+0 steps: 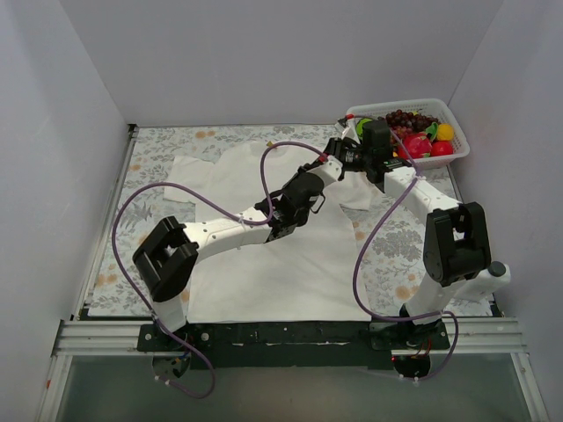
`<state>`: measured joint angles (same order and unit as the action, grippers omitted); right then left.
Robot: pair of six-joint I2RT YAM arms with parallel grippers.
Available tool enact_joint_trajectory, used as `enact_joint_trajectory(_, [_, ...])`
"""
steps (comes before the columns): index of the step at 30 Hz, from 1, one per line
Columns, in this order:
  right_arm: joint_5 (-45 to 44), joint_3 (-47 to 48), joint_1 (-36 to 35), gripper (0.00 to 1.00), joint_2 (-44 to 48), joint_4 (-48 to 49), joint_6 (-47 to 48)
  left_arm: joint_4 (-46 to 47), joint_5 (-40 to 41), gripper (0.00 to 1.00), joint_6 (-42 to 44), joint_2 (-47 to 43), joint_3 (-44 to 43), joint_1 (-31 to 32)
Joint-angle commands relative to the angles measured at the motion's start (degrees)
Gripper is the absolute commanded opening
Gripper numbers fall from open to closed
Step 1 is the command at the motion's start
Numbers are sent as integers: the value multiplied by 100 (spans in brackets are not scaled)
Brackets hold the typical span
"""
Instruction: Pin the brooch onto the clothing
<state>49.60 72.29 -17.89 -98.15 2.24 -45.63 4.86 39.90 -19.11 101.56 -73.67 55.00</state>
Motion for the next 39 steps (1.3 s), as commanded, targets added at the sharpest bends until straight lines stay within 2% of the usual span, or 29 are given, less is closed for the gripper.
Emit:
enact_joint_trajectory(1, [480, -48, -39, 27, 33, 206, 309, 253, -280, 0, -364, -496, 46, -42])
enact_joint_trajectory(4, [436, -13, -22, 40, 103, 250, 396, -10, -517, 0, -680, -707, 89, -95])
enact_joint_trajectory(5, [436, -13, -13, 49, 155, 329, 414, -107, -701, 0, -768, -777, 90, -121])
enact_joint_trajectory(8, [357, -22, 31, 60, 304, 356, 493, -450, -1201, 0, -1163, -1032, 107, -253])
enact_joint_trajectory(10, [339, -31, 66, 63, 375, 418, 554, -757, -1518, 0, -1462, -1242, 133, -420])
enact_joint_trajectory(11, [348, -57, 101, 70, 436, 452, 564, -811, -1842, 0, -1551, -1305, 151, -481])
enact_joint_trajectory(22, [998, -479, 260, 71, 1008, 1797, 704, -1540, -4593, 0, -2439, -2298, 345, -1518])
enact_joint_trajectory(25, [1156, -646, 268, 71, 1166, 2437, 564, -1751, -5200, 0, -2465, -2439, 292, -1685])
enact_joint_trajectory(29, [1385, -927, 260, 70, 1254, 3858, 20, -1875, -5984, 0, -2501, -2579, 265, -1835])
enact_joint_trajectory(32, [1499, -1024, 225, 69, 1263, 4389, -315, -1901, -6458, 0, -2606, -2676, 274, -1914])
enact_joint_trajectory(36, [1596, -980, 93, 66, 1237, 4522, -263, -1814, -6960, 0, -2738, -2703, 248, -1985])
enact_joint_trajectory(39, [1614, -928, -30, 59, 1193, 4434, -166, -1752, -7241, 0, -2817, -2641, 186, -2002])
